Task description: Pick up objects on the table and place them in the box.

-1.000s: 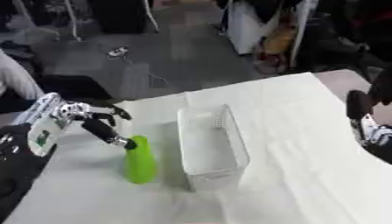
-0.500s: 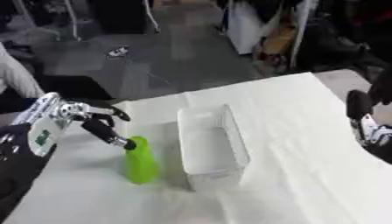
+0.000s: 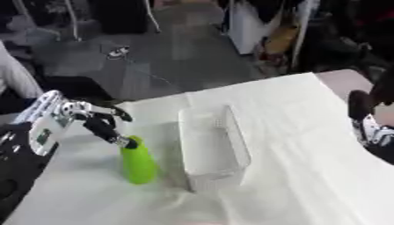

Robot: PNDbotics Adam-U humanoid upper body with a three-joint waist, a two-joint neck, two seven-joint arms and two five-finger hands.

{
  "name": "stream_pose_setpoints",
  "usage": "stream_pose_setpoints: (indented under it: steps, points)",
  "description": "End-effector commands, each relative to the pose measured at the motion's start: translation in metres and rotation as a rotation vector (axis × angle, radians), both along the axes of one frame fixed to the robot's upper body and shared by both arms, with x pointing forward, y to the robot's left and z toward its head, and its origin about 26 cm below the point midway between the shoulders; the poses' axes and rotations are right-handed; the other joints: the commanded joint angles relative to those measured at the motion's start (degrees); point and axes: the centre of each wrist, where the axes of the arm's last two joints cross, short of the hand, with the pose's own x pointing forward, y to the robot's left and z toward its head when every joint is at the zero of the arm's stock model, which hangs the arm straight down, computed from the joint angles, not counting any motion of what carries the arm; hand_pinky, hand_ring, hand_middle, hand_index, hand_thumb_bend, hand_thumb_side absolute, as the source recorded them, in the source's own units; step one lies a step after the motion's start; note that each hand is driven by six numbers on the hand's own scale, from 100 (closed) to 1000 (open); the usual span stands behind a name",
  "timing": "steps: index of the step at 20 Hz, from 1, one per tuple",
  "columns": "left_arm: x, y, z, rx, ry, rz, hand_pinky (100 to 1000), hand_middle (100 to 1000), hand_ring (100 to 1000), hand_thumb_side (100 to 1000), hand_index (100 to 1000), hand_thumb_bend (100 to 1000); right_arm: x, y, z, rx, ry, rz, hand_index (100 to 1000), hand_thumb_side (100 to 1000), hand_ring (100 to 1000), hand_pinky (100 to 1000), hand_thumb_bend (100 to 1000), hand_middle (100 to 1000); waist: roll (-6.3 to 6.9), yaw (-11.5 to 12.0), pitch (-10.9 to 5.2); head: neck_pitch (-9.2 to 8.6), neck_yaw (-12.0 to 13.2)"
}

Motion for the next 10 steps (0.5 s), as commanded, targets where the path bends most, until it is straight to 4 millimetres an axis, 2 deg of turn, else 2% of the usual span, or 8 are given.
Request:
stream_pose_setpoints:
  steps: [1, 10]
  points:
    - [-0.001, 0.001, 0.025, -0.001, -0.059, 0.004, 608, 1000, 887, 638, 997, 483, -0.002, 0.0, 0.009, -0.006, -0.03, 0.006, 359, 442, 302, 135, 311, 298, -0.05, -0.1, -1.13, -0.59, 0.3]
    - [-0.002, -0.001, 0.038, 0.025, -0.096, 0.012, 626, 1000, 892, 630, 992, 495, -0.002, -0.001, 0.009, -0.008, -0.03, 0.005, 359, 447, 302, 136, 305, 299, 0.23, 0.0, -1.4, -0.7, 0.0]
